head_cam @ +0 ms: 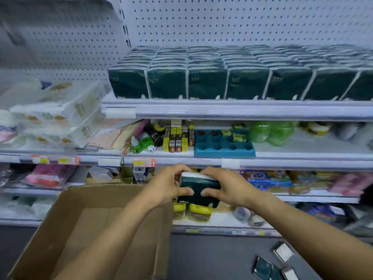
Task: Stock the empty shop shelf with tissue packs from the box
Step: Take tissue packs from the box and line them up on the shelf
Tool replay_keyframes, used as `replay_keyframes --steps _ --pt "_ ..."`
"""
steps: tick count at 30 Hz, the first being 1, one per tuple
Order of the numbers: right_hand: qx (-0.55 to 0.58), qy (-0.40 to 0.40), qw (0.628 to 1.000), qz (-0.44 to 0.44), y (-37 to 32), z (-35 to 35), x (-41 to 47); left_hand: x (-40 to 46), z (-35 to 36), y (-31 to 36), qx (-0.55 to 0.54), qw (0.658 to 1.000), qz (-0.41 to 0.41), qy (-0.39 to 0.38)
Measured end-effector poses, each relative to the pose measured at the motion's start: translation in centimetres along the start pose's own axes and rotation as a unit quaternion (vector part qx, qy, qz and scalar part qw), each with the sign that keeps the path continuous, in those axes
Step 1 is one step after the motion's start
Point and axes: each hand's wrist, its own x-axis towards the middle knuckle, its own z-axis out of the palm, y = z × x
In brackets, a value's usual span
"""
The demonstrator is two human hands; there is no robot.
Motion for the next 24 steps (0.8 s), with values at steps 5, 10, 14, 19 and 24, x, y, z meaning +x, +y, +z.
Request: replay_keyframes --steps 5,10,14,19,24 --pt "-0.038 0.047 0.997 0.045 6.6 -7.8 -4.4 4.4 1.8 9.1 0.005 0.996 0.079 0.038" --pt "-0.057 0.106 0.99 0.068 13.5 -14.4 -7.8 9.9 3.9 16.7 0.034 0.983 0.143 0.112" --pt "-0.063 0.136 0.986 0.066 18.2 -18.6 -10.4 14.3 6.4 21.7 0.074 0.969 0.179 0.153" --pt "-0.077 0.164 0.981 0.07 24.0 -22.8 -13.6 19.5 9.8 27.0 0.132 0.942 0.243 0.189" --pt "-0.071 0.171 0.98 0.072 28.4 -27.2 -16.4 24.5 12.7 32.1 0.202 0.904 0.298 0.23"
